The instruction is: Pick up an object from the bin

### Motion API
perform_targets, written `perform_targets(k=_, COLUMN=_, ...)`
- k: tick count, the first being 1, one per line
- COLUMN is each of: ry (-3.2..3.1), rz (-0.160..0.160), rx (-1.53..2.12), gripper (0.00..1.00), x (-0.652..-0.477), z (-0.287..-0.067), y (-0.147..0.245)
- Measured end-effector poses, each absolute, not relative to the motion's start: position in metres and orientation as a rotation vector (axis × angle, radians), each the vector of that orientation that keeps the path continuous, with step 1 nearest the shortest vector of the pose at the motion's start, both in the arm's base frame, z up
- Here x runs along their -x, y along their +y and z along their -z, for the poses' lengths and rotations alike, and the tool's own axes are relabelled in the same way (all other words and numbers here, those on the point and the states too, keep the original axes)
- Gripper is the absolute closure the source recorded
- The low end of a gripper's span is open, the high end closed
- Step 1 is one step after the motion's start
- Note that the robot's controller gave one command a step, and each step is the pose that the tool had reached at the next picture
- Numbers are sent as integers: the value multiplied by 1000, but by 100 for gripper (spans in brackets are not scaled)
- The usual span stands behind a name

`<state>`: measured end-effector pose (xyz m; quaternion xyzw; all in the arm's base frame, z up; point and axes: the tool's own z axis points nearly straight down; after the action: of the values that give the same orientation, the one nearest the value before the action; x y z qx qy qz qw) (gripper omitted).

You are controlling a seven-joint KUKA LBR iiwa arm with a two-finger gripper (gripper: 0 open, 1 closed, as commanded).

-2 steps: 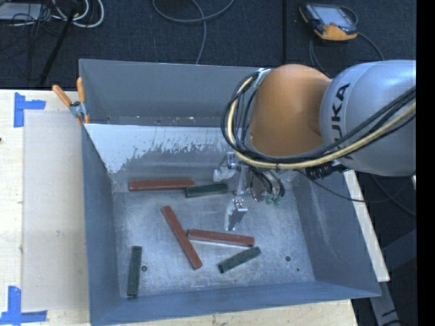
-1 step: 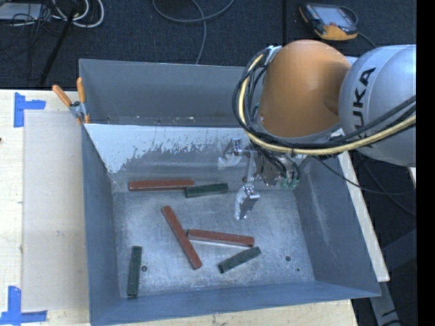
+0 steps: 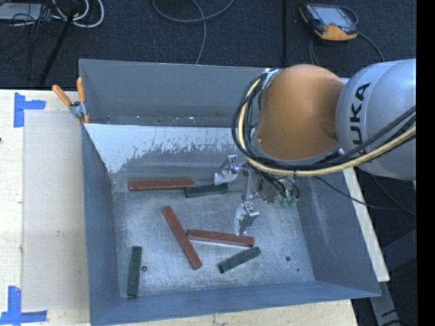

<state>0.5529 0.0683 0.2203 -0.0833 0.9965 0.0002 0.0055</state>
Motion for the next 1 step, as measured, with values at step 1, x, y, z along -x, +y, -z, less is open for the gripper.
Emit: perform_targets(k=1, ry=3094, rz=0, rx=541, gripper=0, x=-531, z=-162, y=69)
